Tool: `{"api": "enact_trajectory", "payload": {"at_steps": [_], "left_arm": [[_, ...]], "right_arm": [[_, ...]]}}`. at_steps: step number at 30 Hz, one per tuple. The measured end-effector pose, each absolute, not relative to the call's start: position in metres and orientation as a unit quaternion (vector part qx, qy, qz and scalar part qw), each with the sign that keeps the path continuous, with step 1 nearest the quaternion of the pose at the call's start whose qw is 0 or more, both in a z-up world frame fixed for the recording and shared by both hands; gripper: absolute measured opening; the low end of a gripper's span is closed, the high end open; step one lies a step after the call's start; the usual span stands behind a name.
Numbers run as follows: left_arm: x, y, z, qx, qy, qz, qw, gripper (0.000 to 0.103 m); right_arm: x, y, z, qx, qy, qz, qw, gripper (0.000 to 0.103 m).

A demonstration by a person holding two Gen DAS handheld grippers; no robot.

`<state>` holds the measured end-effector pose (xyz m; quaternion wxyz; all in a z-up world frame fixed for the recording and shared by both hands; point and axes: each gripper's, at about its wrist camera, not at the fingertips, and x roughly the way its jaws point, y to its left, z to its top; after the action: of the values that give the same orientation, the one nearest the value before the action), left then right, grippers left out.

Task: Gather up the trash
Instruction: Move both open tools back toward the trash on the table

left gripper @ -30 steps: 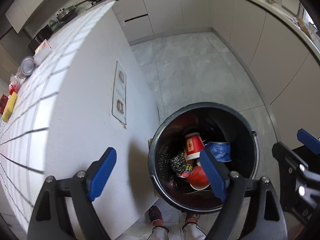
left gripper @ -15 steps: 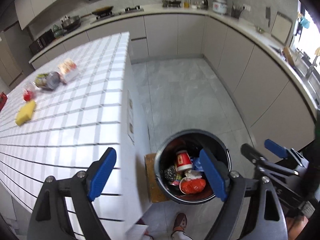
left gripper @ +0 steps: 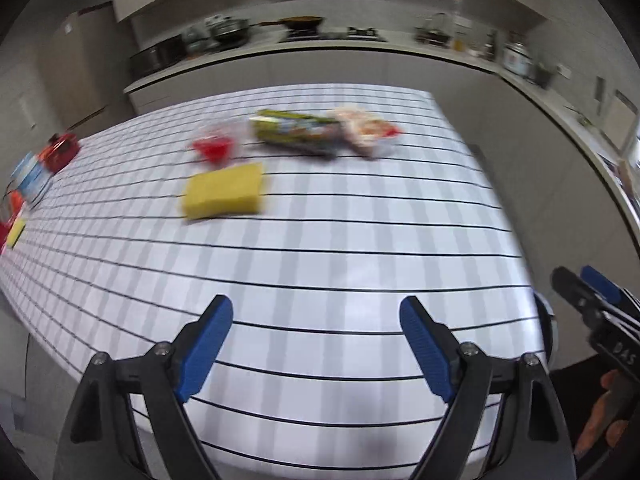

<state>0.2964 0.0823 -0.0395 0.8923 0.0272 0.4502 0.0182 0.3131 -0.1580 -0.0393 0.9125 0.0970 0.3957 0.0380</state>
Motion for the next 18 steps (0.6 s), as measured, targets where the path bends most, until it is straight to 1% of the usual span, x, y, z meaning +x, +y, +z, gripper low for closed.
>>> {"api": "enact_trajectory", "payload": {"at_steps": [3,7,12,18], "left_arm": [[0.308,0.132,-0.047,0.021,0.457,0.047,0.888,0.087],[0.322,0.167,-0.054,0.001,0.462,0.063,0.884,0.087],[0.340,0.175,-0.061,-0.015,0.473,0.054,0.879,0.087],[0.364,0.169,-0.073,-0.005,0.487,0.065,0.871,0.087]], "right_arm": [[0.323,-0.116,-0.044,0.098,0.405,0.045,0.908,0.083],[0.336,-0.081,-0.047,0.083,0.413,0.048,0.906,0.083],[0.364,-0.065,-0.041,0.074,0.406,0.055,0.909,0.083],[0.407,-0.056,-0.042,0.069,0.394,0.088,0.912,0.083]]}}
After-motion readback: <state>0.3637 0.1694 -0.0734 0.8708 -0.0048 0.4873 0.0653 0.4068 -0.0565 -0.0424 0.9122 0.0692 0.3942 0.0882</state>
